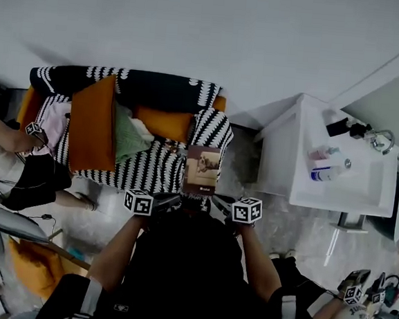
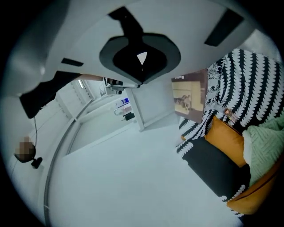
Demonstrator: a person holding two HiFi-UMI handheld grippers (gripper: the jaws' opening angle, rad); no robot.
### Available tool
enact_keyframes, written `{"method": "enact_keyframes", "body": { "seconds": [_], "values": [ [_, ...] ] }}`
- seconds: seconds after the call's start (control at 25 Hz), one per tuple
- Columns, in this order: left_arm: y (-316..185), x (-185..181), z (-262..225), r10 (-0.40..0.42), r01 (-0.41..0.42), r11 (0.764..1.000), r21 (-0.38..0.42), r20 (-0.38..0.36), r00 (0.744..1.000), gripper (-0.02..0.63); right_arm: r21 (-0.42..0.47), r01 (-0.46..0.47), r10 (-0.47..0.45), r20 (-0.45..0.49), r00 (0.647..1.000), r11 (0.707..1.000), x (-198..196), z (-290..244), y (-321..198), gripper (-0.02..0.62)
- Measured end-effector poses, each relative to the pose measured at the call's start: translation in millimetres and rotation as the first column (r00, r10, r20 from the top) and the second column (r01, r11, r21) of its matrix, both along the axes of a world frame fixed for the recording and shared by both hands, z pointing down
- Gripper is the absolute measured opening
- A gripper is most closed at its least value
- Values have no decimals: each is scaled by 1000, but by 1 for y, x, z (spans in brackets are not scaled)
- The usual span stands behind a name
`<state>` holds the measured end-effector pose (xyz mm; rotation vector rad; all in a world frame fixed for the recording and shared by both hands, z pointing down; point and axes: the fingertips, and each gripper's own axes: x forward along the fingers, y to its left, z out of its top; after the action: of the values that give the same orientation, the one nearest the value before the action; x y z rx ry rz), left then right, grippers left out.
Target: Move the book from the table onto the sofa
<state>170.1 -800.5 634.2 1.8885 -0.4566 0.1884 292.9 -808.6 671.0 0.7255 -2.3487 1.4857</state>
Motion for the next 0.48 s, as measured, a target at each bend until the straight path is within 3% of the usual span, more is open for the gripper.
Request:
{"method": "enact_keyframes", "body": {
  "seconds": [0.2, 0.48],
  "values": [
    [-18, 4, -25, -47, 52, 994, 96, -49, 998, 11, 62, 73, -72, -11, 997, 995, -1, -17, -1, 8],
    [-17, 6, -38, -93, 103, 986, 134, -80, 992, 11, 104, 132, -130, -28, 991, 986, 0, -27, -5, 6]
  ]
}}
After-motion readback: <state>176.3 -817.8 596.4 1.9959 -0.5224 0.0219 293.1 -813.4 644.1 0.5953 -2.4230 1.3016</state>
